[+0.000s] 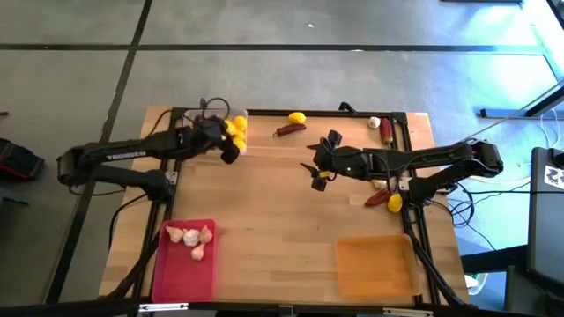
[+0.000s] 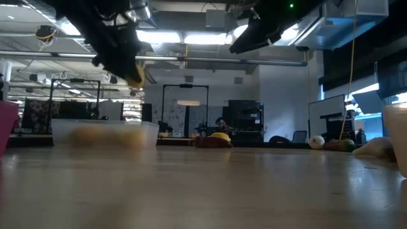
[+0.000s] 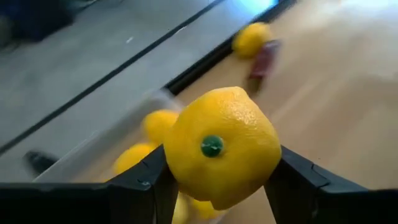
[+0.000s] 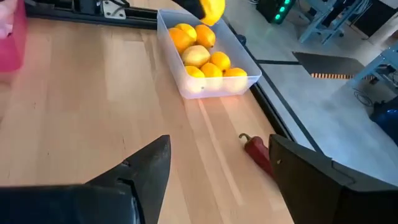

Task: Sort produce into baskets
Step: Put the yellow lemon into the left white bin, then put the red chili pepper into the bottom right orange bin

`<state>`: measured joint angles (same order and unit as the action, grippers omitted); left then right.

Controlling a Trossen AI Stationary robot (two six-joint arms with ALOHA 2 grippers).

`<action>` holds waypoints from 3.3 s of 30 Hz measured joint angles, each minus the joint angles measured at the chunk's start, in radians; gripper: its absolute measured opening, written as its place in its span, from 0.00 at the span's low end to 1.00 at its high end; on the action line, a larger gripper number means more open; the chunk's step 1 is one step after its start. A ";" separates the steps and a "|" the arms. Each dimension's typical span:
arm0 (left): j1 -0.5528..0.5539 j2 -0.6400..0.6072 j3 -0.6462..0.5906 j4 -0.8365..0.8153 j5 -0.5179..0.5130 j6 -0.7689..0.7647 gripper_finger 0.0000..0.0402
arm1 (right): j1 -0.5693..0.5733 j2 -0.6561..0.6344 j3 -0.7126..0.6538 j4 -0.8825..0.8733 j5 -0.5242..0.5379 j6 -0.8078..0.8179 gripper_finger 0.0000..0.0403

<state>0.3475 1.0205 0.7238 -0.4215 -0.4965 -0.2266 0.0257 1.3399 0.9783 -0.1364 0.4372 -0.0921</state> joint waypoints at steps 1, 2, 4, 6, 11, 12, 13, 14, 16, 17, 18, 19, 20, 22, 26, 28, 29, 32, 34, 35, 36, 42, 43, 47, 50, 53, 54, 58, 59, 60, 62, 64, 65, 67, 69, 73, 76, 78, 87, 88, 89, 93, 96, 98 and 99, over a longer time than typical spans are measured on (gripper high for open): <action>0.025 0.002 0.000 -0.016 0.000 -0.007 0.47 | 0.000 0.000 0.000 0.000 0.000 0.000 0.64; 0.048 0.005 0.000 -0.040 0.000 -0.008 0.47 | 0.000 0.000 0.000 0.000 0.000 -0.001 0.64; 0.088 0.014 0.000 -0.064 0.001 -0.008 0.47 | 0.000 0.000 0.000 0.000 -0.002 -0.002 0.64; 0.122 0.020 0.000 -0.078 0.001 -0.007 0.47 | 0.000 0.000 0.000 0.009 -0.002 -0.002 0.64; 0.186 0.022 0.000 -0.104 0.001 -0.004 0.47 | 0.000 0.000 0.000 0.007 -0.004 -0.003 0.64; 0.194 0.022 0.000 -0.109 0.001 -0.004 0.47 | 0.000 0.000 0.000 0.007 -0.007 -0.003 0.64; 0.205 0.022 0.000 -0.120 0.001 -0.003 0.47 | 0.000 0.000 0.000 0.006 -0.010 -0.003 0.64; 0.217 0.022 0.000 -0.128 0.002 -0.002 0.47 | 0.000 0.000 0.000 0.006 -0.010 -0.003 0.64; 0.240 0.022 0.000 -0.131 0.002 0.003 0.47 | 0.000 0.000 0.000 0.006 -0.011 -0.003 0.64; 0.253 0.022 0.000 -0.140 0.002 0.002 0.47 | 0.000 0.000 0.000 0.006 -0.011 -0.003 0.64; 0.265 0.022 0.000 -0.150 0.002 0.000 0.47 | 0.000 0.000 0.000 0.006 -0.011 -0.003 0.64; 0.279 0.022 0.000 -0.157 0.002 -0.002 0.47 | 0.000 0.000 0.000 0.006 -0.011 -0.003 0.64; 0.290 0.023 0.000 -0.166 0.002 -0.006 0.47 | 0.000 0.000 0.000 0.006 -0.011 -0.003 0.64; 0.311 0.028 0.000 -0.182 0.003 -0.007 0.47 | 0.000 0.000 0.000 0.007 -0.011 -0.003 0.64; 0.347 0.058 0.000 -0.188 0.024 0.004 0.47 | 0.000 0.000 0.000 0.007 -0.011 -0.003 0.64; 0.363 0.080 0.000 -0.189 0.033 0.019 0.47 | 0.000 0.000 0.000 0.006 -0.011 -0.003 0.64; 0.369 0.093 0.000 -0.188 0.036 0.022 0.47 | 0.000 0.000 0.000 0.007 -0.011 -0.003 0.64; 0.386 0.138 0.000 -0.188 0.040 0.024 0.47 | 0.000 0.000 0.000 0.007 -0.011 -0.003 0.64; 0.394 0.168 0.000 -0.188 0.043 0.024 0.47 | 0.000 0.000 0.000 0.007 -0.011 -0.003 0.64; 0.399 0.183 0.000 -0.188 0.043 0.024 0.47 | 0.000 0.000 0.000 0.007 -0.011 -0.003 0.64; 0.403 0.198 0.000 -0.188 0.043 0.024 0.47 | 0.000 0.000 0.000 0.007 -0.011 -0.003 0.64; 0.415 0.275 0.000 -0.167 0.042 0.082 0.47 | 0.000 0.000 0.000 0.007 -0.011 -0.003 0.64; 0.415 0.285 0.000 -0.160 0.042 0.096 0.47 | 0.000 0.000 0.000 0.007 -0.011 -0.003 0.64; 0.415 0.300 -0.001 -0.130 0.042 0.110 0.52 | 0.000 0.000 0.000 0.007 -0.011 -0.003 0.64; 0.415 0.300 -0.001 -0.131 0.042 0.111 0.60 | 0.000 0.000 0.000 0.007 -0.011 -0.003 0.64; 0.415 0.299 -0.001 -0.146 0.041 0.114 0.68 | 0.000 0.000 0.000 0.007 -0.011 -0.003 0.64; 0.415 0.299 -0.001 -0.149 0.041 0.120 0.71 | 0.000 0.000 0.000 0.007 -0.011 -0.003 0.64; 0.412 0.276 0.010 -0.183 0.041 0.129 0.75 | 0.000 0.000 0.000 0.007 -0.011 -0.003 0.64; 0.411 0.263 0.017 -0.196 0.041 0.125 0.76 | 0.000 0.000 0.000 0.007 -0.011 -0.003 0.64; 0.411 0.245 0.021 -0.203 0.041 0.124 0.76 | 0.000 0.000 0.000 0.007 -0.011 -0.003 0.64; 0.411 0.205 0.029 -0.201 0.040 0.124 0.76 | 0.000 0.000 0.000 0.007 -0.011 -0.003 0.64; 0.400 0.158 0.029 -0.198 0.039 0.128 0.76 | 0.000 0.000 0.000 0.007 -0.011 -0.003 0.64; 0.391 0.133 0.029 -0.193 0.039 0.129 0.76 | 0.000 0.000 0.000 0.007 -0.011 -0.003 0.64; 0.367 0.083 0.029 -0.187 0.057 0.130 0.76 | 0.000 0.000 0.000 0.007 -0.011 -0.003 0.64; 0.337 0.039 0.028 -0.165 0.109 0.138 0.76 | 0.000 0.000 0.000 0.011 -0.011 -0.003 0.64; 0.263 -0.025 0.005 -0.091 0.238 0.155 0.76 | 0.000 0.000 0.000 0.013 -0.011 -0.003 0.64; 0.200 -0.048 -0.018 -0.022 0.287 0.159 0.76 | 0.000 0.000 0.000 0.015 -0.011 -0.003 0.64; 0.158 -0.052 -0.040 0.032 0.313 0.158 0.76 | 0.000 0.000 0.000 0.014 -0.012 -0.003 0.64; 0.012 -0.036 -0.172 0.313 0.346 0.132 0.76 | 0.000 0.000 0.000 0.017 -0.012 -0.003 0.64; 0.002 -0.029 -0.179 0.345 0.346 0.133 0.76 | 0.000 0.000 0.000 0.019 -0.012 -0.003 0.64; -0.004 -0.022 -0.183 0.360 0.346 0.138 0.76 | 0.000 0.000 0.000 0.020 -0.012 -0.003 0.64; -0.021 0.041 -0.185 0.457 0.345 0.147 0.76 | 0.000 0.000 0.000 0.019 -0.012 -0.001 0.64; -0.021 0.109 -0.185 0.544 0.345 0.148 0.76 | 0.000 0.000 0.001 0.010 -0.012 0.013 0.64; -0.021 0.160 -0.175 0.572 0.345 0.148 0.76 | 0.000 0.000 0.001 0.011 -0.011 0.013 0.64; -0.020 0.185 -0.162 0.575 0.345 0.151 0.76 | 0.000 0.000 0.001 0.011 -0.011 0.013 0.64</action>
<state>0.3271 1.2051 0.5615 0.1535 -0.1516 -0.0753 0.0257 1.3399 0.9791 -0.1252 0.4259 -0.0788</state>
